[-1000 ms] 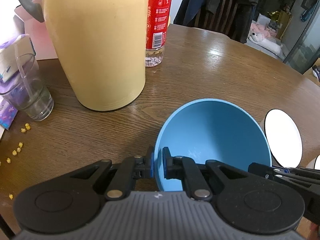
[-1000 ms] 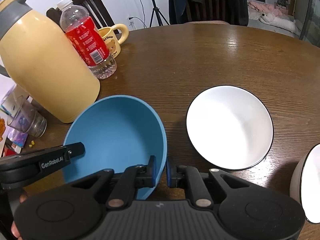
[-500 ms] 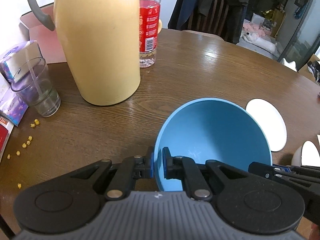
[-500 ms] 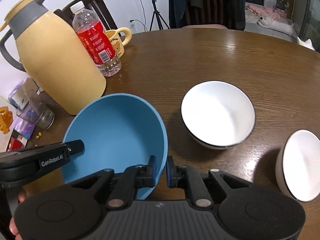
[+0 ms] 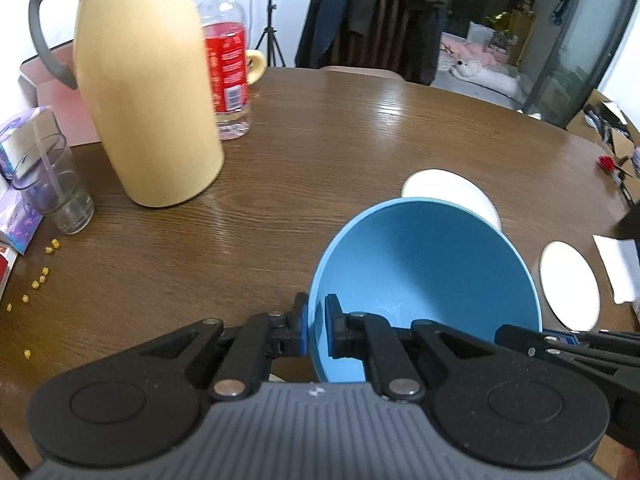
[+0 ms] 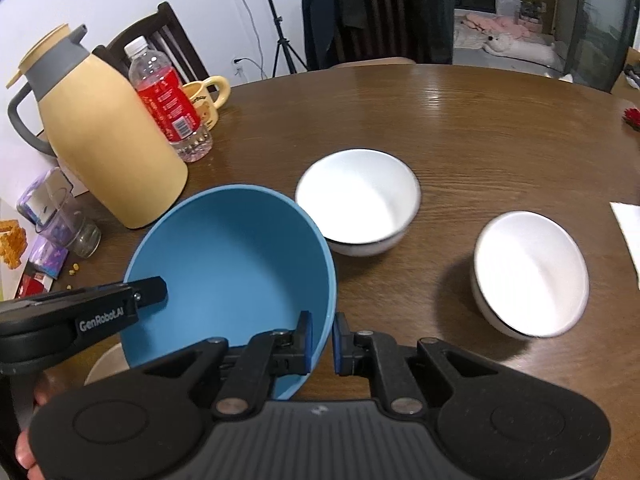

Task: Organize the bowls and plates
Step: 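Lift and carry the blue bowl with both grippers beside the plate stack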

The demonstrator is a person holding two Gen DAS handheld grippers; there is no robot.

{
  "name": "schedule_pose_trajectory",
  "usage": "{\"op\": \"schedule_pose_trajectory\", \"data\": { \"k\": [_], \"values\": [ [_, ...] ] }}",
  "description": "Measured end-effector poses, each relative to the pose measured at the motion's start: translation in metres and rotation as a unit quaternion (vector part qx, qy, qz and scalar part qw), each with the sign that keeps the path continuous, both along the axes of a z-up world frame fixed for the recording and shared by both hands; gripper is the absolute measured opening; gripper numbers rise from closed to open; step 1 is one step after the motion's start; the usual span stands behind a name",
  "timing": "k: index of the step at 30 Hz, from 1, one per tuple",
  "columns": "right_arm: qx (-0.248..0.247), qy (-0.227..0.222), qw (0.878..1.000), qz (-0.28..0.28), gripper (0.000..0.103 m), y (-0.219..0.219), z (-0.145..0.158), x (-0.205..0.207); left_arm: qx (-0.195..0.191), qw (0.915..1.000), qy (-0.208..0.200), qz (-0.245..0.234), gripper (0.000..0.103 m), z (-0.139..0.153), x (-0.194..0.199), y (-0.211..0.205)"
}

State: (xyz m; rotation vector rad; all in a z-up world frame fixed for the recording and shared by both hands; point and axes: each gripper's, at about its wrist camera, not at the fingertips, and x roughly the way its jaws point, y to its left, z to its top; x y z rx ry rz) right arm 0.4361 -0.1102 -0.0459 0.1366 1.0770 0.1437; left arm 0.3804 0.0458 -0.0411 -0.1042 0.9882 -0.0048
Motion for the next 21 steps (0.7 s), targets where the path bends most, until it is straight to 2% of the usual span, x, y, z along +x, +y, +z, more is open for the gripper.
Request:
{"op": "schedule_pose_trajectory", "data": {
  "k": [21],
  "values": [
    [-0.008, 0.008, 0.998, -0.055, 0.01, -0.084, 0.002, -0.076, 0.001, 0.9979, 0.008, -0.065, 0.009, -0.003, -0.056, -0.089]
  ]
}}
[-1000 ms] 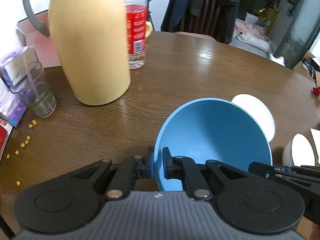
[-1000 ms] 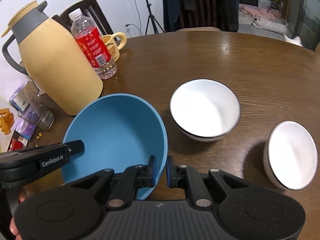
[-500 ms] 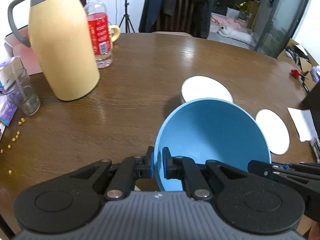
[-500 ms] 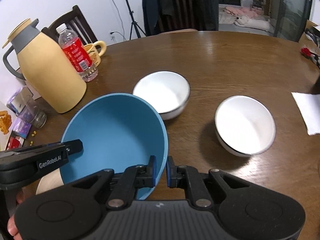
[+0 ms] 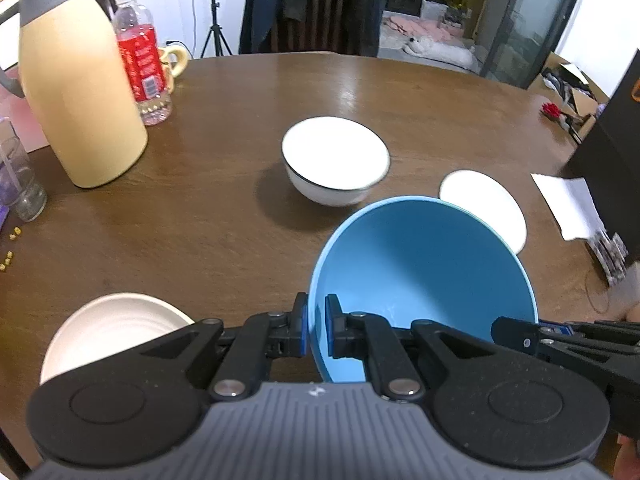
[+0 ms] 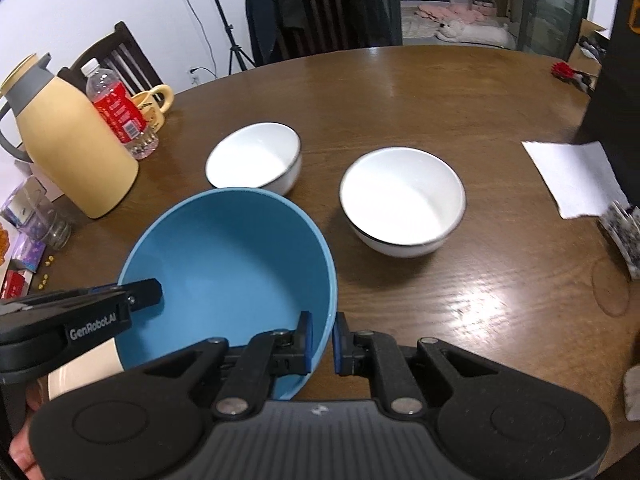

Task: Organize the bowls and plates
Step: 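Lift and carry the blue bowl with both grippers beside the plate stack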

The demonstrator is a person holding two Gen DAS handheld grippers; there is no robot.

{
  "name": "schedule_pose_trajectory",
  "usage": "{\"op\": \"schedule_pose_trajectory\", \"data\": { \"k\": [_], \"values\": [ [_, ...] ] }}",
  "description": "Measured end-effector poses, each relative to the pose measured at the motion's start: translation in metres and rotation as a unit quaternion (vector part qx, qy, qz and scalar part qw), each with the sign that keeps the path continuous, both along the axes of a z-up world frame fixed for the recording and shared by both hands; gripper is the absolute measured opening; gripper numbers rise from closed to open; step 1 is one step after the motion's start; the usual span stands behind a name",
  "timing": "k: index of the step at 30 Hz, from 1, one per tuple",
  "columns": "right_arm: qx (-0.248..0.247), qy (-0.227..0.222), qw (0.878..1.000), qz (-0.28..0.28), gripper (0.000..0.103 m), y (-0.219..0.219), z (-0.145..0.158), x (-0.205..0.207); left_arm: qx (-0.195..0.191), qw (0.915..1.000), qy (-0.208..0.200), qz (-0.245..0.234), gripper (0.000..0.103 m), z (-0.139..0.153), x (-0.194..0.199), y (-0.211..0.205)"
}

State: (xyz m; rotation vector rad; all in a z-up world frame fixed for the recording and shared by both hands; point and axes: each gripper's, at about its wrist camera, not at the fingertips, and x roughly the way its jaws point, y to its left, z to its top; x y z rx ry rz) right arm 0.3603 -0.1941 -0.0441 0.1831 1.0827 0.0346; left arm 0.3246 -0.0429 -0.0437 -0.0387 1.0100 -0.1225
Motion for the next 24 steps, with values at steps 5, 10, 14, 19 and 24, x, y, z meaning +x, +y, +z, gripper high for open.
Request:
{"op": "schedule_pose_trajectory", "data": {
  "k": [5, 10, 14, 19, 24],
  "values": [
    [-0.006, 0.005, 1.0, -0.007, 0.01, -0.017, -0.003, -0.017, -0.002, 0.9999, 0.008, -0.012, 0.009, -0.008, -0.013, -0.016],
    [-0.011, 0.01, 1.0, -0.016, 0.01, -0.032, -0.008, -0.033, -0.005, 0.9996, 0.017, -0.024, 0.009, -0.015, -0.024, -0.03],
    [-0.014, 0.013, 1.0, -0.024, 0.01, -0.043, -0.01, -0.045, -0.004, 0.9991, 0.024, -0.035, 0.009, -0.019, -0.032, -0.042],
    [-0.018, 0.02, 0.999, -0.035, 0.01, -0.054, -0.014, -0.057, -0.002, 0.9982, 0.03, -0.052, 0.009, -0.024, -0.04, -0.056],
    [-0.021, 0.025, 0.998, -0.044, 0.01, -0.064, -0.019, -0.066, 0.002, 0.997, 0.038, -0.067, 0.009, -0.029, -0.045, -0.068]
  ]
}}
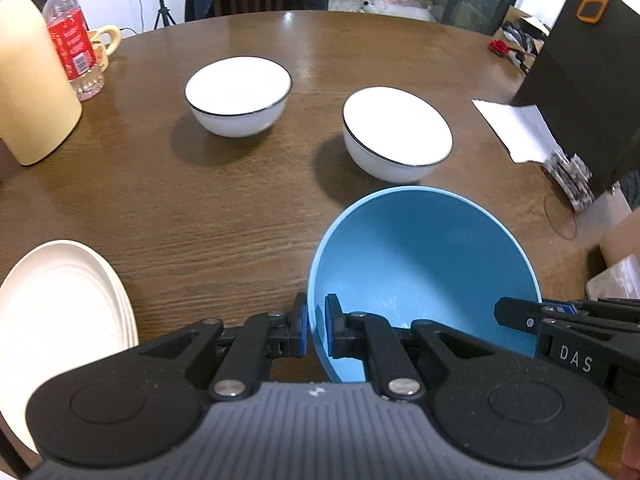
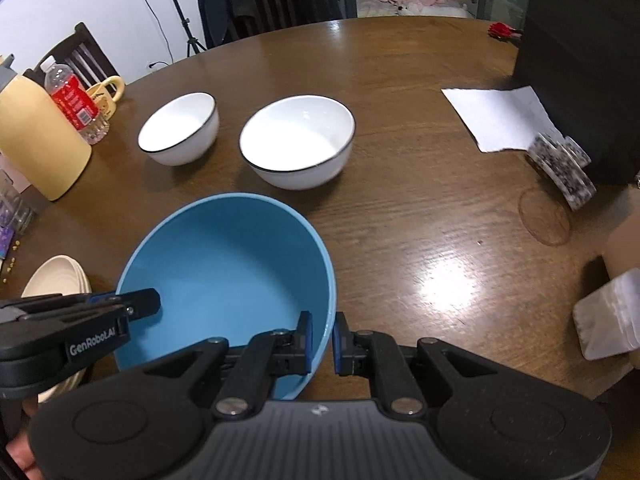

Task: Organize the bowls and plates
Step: 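Lift and carry the blue bowl with both grippers beside the plate stack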

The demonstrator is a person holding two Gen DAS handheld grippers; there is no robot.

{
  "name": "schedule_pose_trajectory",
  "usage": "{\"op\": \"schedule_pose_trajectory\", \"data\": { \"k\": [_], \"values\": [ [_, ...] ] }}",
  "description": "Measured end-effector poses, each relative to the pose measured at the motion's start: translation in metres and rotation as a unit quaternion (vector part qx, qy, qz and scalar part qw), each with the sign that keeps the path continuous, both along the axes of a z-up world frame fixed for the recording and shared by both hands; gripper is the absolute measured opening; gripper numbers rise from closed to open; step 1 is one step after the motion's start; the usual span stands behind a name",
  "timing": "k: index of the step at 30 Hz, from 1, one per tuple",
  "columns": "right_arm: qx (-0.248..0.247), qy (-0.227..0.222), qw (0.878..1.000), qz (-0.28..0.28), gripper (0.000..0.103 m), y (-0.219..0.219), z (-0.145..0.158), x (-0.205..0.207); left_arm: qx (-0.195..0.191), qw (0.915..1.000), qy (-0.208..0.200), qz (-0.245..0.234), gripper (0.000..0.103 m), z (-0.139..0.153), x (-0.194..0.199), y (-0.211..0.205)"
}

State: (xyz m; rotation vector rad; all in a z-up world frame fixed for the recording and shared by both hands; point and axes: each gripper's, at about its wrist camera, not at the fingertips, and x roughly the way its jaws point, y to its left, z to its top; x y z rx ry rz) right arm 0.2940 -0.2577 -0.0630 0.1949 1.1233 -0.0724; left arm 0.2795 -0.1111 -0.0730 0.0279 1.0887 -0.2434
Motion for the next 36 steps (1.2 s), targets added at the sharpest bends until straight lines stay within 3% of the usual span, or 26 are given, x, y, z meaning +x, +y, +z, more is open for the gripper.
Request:
{"op": "schedule_pose_trajectory", "data": {
  "k": [15, 36],
  "values": [
    [-0.016, 0.003, 1.0, -0.014, 0.01, -0.018, -0.012, -0.016, 0.016, 0.999, 0.017, -0.039, 0.009, -0.014, -0.009, -0.024],
    [-0.032, 0.01, 0.999, -0.019, 0.01, -0.023, -0.026, -0.023, 0.029, 0.9979, 0.024, -0.053, 0.009, -0.025, -0.012, -0.035]
  ]
}}
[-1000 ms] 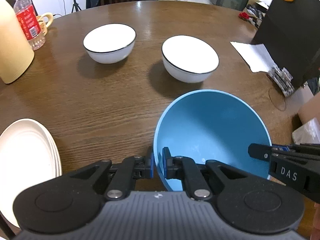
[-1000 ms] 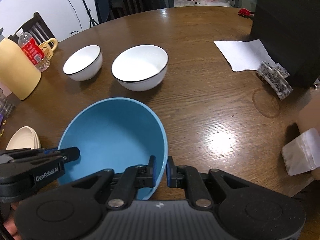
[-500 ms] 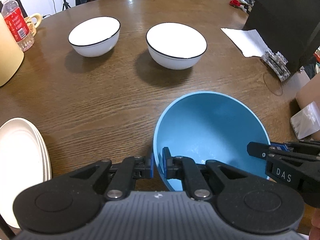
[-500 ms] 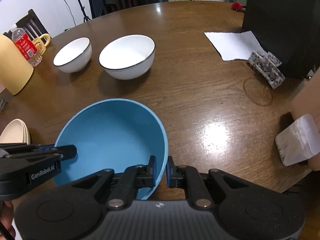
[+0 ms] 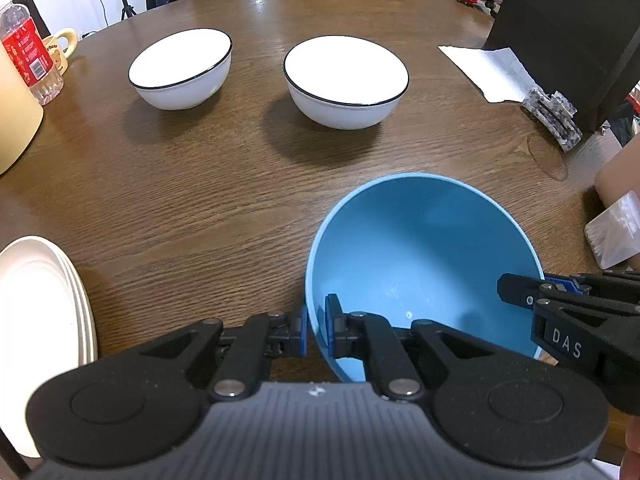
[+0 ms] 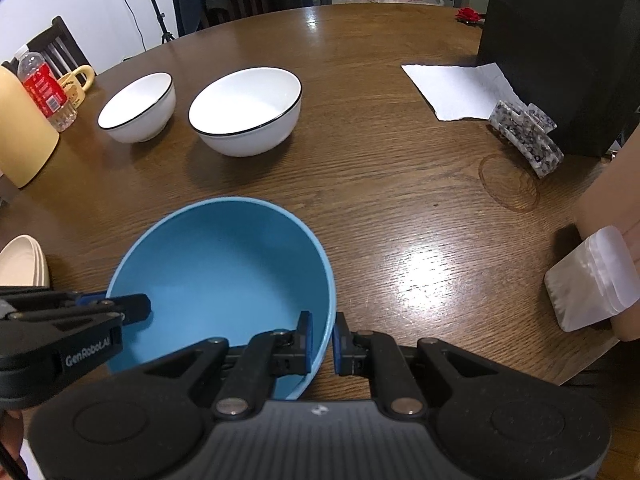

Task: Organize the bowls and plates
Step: 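Lift and carry the blue bowl with both grippers beside the plate stack, then lower the blue bowl onto the table and open both grippers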

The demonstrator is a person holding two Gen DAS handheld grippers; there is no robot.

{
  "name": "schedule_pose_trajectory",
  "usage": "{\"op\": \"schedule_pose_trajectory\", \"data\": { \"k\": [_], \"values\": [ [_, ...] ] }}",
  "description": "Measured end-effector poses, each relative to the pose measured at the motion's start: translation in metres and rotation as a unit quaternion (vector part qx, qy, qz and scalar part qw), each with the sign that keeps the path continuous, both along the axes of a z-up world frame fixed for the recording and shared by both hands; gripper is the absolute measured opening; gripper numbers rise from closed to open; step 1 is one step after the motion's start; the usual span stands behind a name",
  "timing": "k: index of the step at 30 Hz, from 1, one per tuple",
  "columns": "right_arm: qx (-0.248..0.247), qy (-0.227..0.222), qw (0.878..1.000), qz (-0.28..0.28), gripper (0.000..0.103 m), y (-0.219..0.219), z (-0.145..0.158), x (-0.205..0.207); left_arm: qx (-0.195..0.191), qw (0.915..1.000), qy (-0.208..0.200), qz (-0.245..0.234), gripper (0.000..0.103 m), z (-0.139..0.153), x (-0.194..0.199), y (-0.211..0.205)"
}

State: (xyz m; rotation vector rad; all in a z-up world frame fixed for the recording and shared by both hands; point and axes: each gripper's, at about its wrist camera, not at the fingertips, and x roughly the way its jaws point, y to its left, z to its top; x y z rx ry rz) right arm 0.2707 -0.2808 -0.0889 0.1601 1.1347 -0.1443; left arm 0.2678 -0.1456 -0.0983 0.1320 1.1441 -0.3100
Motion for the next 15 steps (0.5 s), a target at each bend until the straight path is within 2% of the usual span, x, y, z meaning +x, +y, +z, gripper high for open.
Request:
{"op": "schedule_pose_trajectory", "data": {
  "k": [15],
  "values": [
    [-0.002, 0.007, 1.0, -0.006, 0.01, -0.0027, -0.0064, 0.0036, -0.003, 1.0, 0.005, -0.006, 0.01, -0.003, 0.0008, -0.0011]
  ]
}}
